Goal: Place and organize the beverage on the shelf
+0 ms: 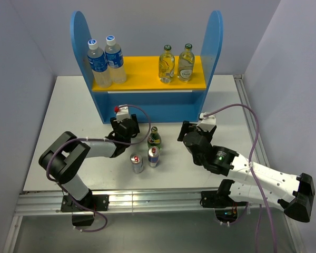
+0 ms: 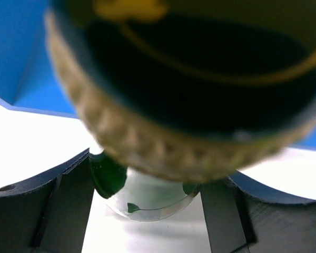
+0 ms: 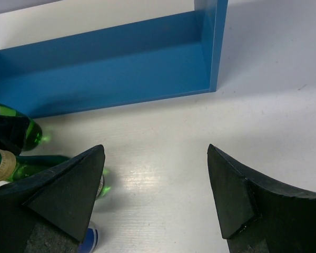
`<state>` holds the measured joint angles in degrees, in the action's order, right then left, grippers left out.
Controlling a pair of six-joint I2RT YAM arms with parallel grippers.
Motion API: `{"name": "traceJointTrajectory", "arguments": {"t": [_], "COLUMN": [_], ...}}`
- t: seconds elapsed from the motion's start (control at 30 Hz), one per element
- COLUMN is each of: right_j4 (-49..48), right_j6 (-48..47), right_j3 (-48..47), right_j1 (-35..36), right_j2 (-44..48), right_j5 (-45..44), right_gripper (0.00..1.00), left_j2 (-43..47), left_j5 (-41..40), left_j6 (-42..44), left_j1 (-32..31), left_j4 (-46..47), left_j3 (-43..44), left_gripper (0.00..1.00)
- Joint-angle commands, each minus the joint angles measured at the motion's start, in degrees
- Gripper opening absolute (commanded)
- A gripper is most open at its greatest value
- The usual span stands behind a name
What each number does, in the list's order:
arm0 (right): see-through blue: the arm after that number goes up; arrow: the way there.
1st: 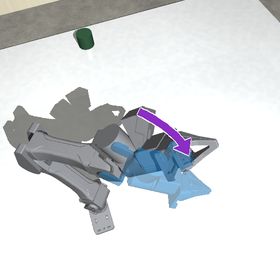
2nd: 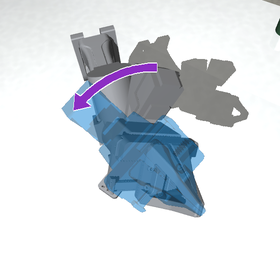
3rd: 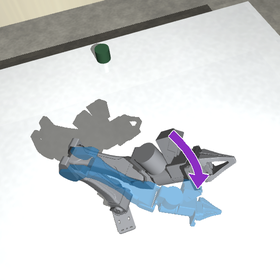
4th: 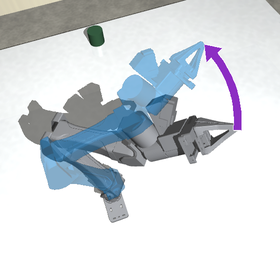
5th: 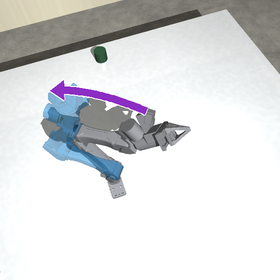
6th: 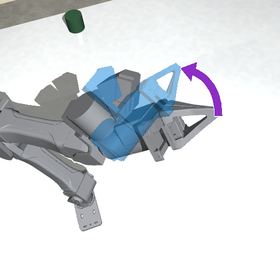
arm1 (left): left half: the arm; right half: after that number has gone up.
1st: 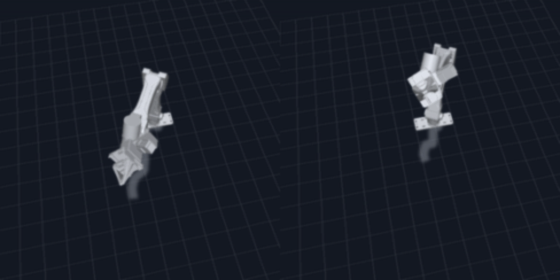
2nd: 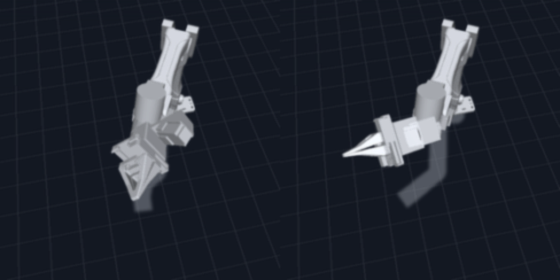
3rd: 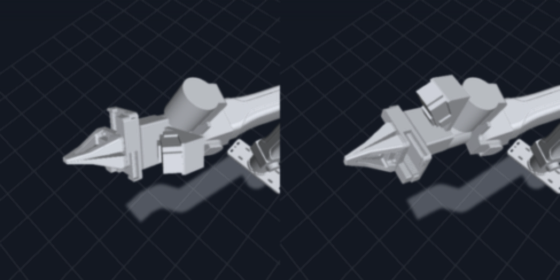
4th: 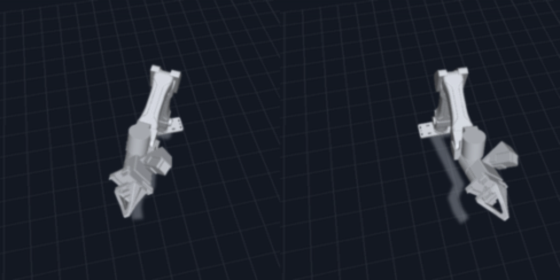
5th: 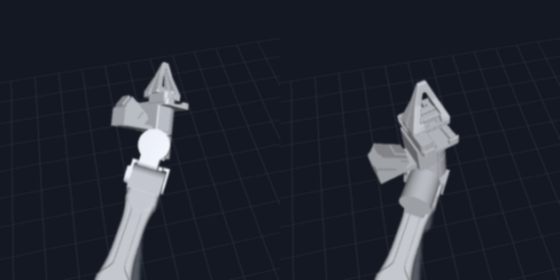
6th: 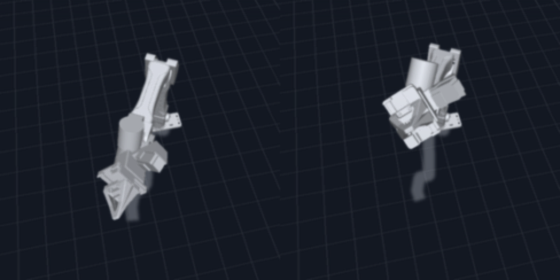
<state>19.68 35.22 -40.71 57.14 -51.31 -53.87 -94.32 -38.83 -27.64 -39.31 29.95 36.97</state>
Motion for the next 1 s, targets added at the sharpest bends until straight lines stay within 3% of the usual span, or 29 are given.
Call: {"name": "traceJointTrajectory", "arguments": {"t": [0.0,0.97], "right_j4": [-2.5,-7.6], "right_j6": [-0.6,-3.2], "right_j3": [0.6,1.3], "right_j1": [-1.0,-5.4], "right_j2": [1.1,-3.0], "right_j5": [-0.2,4.5], "right_gripper": [0.85,0.85], "left_j2": [2.1,0.1], "left_j5": [1.2,4.3], "left_j6": [0.3,5.5], "left_j1": [2.1,9.4], "left_j4": [3.6,3.2], "left_j3": [3.5,12.4], "left_gripper": [0.00,0.00]}}
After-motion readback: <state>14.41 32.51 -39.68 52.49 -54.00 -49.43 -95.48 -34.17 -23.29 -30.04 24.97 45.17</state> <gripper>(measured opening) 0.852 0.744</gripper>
